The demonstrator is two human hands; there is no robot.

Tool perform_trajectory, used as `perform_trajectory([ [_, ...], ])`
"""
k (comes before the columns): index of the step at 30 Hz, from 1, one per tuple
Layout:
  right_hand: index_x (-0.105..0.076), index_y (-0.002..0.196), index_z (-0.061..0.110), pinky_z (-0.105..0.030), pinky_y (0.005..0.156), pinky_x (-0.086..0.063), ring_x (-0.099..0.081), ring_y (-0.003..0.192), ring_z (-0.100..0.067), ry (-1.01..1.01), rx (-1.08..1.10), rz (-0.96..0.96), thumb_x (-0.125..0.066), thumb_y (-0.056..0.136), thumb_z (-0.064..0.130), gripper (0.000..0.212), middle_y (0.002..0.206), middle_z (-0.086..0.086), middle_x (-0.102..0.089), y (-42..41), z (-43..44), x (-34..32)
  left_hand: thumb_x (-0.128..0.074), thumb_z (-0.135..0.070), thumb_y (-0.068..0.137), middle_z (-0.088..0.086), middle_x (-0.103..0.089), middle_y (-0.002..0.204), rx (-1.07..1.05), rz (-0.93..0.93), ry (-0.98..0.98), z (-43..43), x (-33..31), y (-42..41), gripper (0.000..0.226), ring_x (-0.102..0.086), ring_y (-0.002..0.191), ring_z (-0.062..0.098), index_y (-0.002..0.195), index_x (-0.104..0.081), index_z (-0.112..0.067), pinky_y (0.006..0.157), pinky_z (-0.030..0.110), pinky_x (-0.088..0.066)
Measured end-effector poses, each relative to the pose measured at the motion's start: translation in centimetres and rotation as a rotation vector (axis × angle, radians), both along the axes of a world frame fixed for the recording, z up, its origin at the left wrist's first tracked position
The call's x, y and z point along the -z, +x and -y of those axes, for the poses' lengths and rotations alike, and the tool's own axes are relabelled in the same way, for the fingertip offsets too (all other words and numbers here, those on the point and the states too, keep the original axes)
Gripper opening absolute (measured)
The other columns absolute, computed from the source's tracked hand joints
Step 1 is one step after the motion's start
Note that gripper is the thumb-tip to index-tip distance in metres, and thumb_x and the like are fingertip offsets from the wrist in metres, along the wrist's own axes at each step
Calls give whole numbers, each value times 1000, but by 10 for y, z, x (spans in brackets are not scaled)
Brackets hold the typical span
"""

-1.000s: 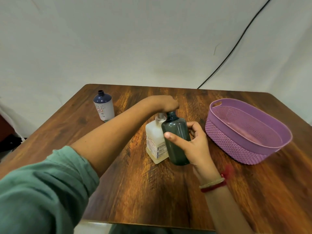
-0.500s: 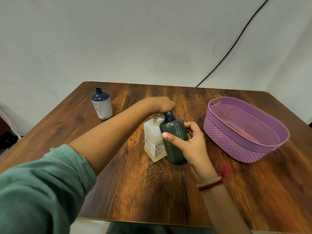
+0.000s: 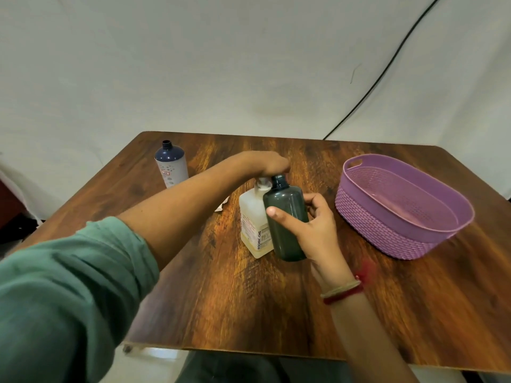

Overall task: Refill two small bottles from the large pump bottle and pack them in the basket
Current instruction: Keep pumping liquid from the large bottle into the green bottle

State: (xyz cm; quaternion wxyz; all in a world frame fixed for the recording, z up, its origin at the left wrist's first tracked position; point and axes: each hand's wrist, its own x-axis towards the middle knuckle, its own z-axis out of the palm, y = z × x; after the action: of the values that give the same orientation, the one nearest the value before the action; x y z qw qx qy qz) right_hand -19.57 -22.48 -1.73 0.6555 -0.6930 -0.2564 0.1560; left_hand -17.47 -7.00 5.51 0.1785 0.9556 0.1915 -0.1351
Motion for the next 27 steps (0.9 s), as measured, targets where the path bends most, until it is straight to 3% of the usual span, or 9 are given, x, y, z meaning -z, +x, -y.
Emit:
perform_trajectory([
  [3, -52, 90, 26, -20, 68, -46, -59, 91, -5, 13, -7, 24, -78, 45, 49, 56, 98, 8, -61, 1, 0, -4, -27, -26, 104, 16, -53, 125, 11, 29, 11, -1, -6, 1, 40, -54, 104, 27, 120, -56, -3, 83, 30, -40],
  [9, -53, 92, 25, -19, 68, -44, -58, 94, -5, -21, 8, 38, -78, 43, 51, 61, 101, 6, -61, 5, 0, 4, -31, -17, 102, 18, -55, 126, -4, -21, 58, -2, 9, 4, 35, -53, 99, 24, 121, -56, -1, 85, 30, -42],
  [15, -52, 92, 28, -27, 76, -50, -58, 96, -8, -14, 16, 31, -78, 44, 53, 60, 102, 6, -61, 6, 1, 1, -30, -19, 102, 14, -59, 112, -31, -14, -1, 0, -4, 5, 31, -55, 85, 21, 117, -54, -5, 80, 32, -45],
  [18, -53, 93, 27, -23, 73, -48, -58, 95, -6, -26, 13, 40, -83, 49, 47, 57, 102, 6, -61, 9, 1, 2, -33, -16, 101, 17, -57, 124, 15, -4, 37, -1, 1, 7, 34, -55, 100, 26, 122, -56, -1, 80, 30, -46],
  [22, -54, 97, 22, -18, 69, -44, -55, 92, 0, -33, 15, 32, -84, 55, 39, 55, 101, 10, -59, 7, 0, 6, -32, -15, 101, 17, -55, 128, 43, -25, 70, -1, 7, 3, 34, -54, 113, 29, 121, -57, -2, 95, 35, -43],
  [27, -53, 94, 27, -27, 77, -50, -57, 97, -7, -21, 8, 35, -80, 46, 51, 59, 103, 7, -60, 5, 3, -1, -29, -25, 103, 19, -57, 121, 68, 30, 73, 5, -9, 4, 41, -50, 90, 21, 118, -57, 1, 65, 25, -36],
])
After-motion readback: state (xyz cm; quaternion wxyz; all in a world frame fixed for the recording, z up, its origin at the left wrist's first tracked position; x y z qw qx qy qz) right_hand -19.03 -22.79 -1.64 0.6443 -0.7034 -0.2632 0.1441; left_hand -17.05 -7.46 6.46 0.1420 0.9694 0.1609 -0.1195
